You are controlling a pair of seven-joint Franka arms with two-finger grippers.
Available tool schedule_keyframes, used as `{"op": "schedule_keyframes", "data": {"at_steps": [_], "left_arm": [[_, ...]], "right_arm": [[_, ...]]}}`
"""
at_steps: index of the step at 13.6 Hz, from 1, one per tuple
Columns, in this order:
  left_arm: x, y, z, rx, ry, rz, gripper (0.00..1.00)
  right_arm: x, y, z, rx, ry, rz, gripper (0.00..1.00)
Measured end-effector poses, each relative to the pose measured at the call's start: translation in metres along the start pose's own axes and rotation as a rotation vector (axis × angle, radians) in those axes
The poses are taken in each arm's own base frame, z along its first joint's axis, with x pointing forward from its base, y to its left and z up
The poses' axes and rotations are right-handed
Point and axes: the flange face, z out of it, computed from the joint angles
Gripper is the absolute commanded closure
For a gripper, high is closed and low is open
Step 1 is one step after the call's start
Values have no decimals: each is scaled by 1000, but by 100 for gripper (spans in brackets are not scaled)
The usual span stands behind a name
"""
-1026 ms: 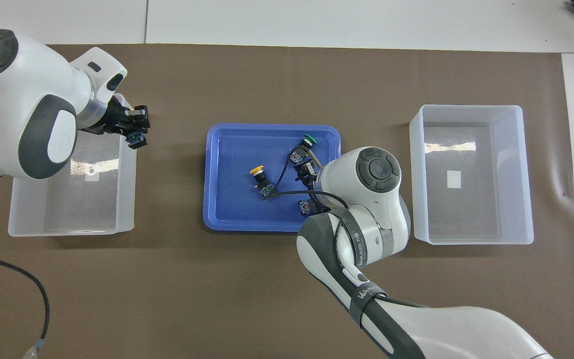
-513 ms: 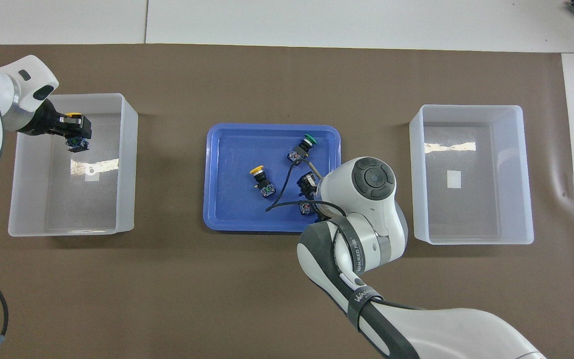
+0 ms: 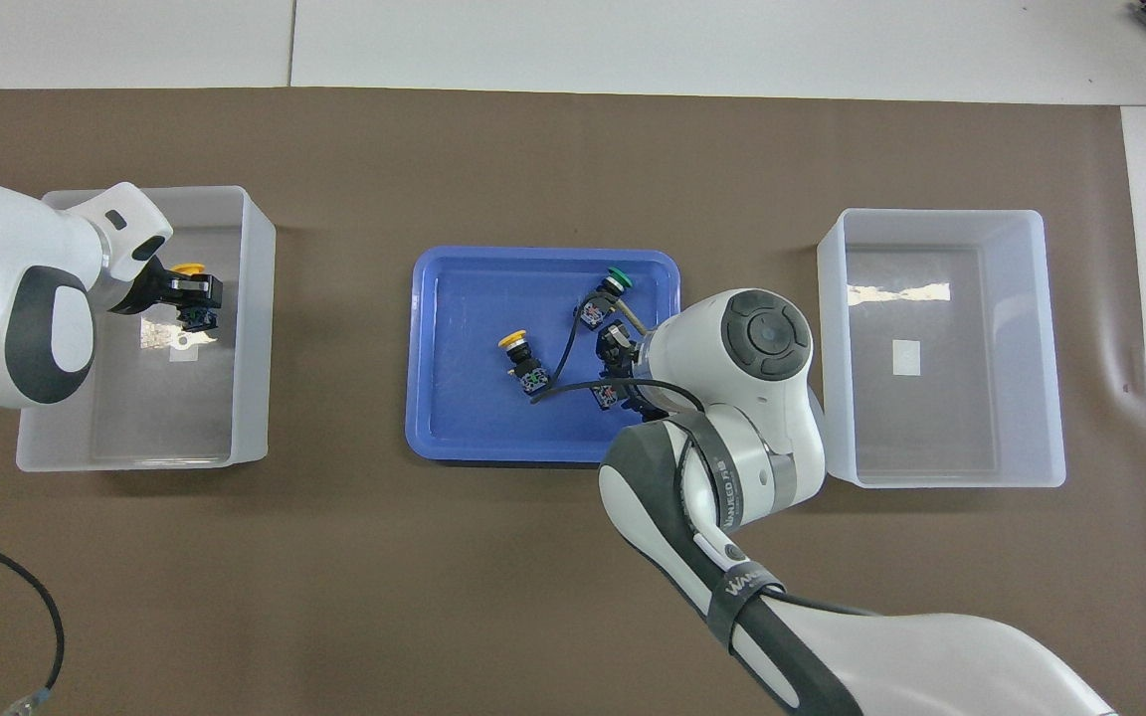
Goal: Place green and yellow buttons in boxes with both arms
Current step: 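Lower the yellow button into the left bin and open the left gripper, then carry the green button into the right bin while the left gripper withdraws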
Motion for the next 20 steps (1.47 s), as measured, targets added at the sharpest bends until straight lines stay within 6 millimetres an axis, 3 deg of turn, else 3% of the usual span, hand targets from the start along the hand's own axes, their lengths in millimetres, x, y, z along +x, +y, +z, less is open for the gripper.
{"op": "schedule_keyframes", "data": {"at_steps": [1, 2, 4, 6, 9, 11, 12, 15, 20], "left_arm": [[-3, 2, 8, -2, 3, 2, 30], [-4, 2, 11, -3, 1, 3, 24], [-2, 2, 8, -2, 4, 6, 22], [7, 3, -8, 5, -7, 20, 22], [36, 10, -69, 1, -17, 37, 23], [48, 27, -103, -11, -23, 59, 24], [51, 45, -110, -19, -28, 71, 25], [53, 117, -103, -30, -40, -14, 26], [37, 254, -82, -60, -6, -242, 28]], "right_arm": [[4, -11, -28, 8, -11, -5, 100], [12, -18, -59, 17, -21, -30, 100], [37, -19, -114, 33, -30, -125, 100], [75, -4, -154, 48, -19, -235, 100], [148, 32, -187, 33, 18, -436, 100], [193, 56, -193, 9, 39, -569, 100], [214, 71, -192, -4, 42, -633, 100], [268, 114, -170, -21, 59, -777, 100], [298, 147, -101, -47, 110, -863, 99]]}}
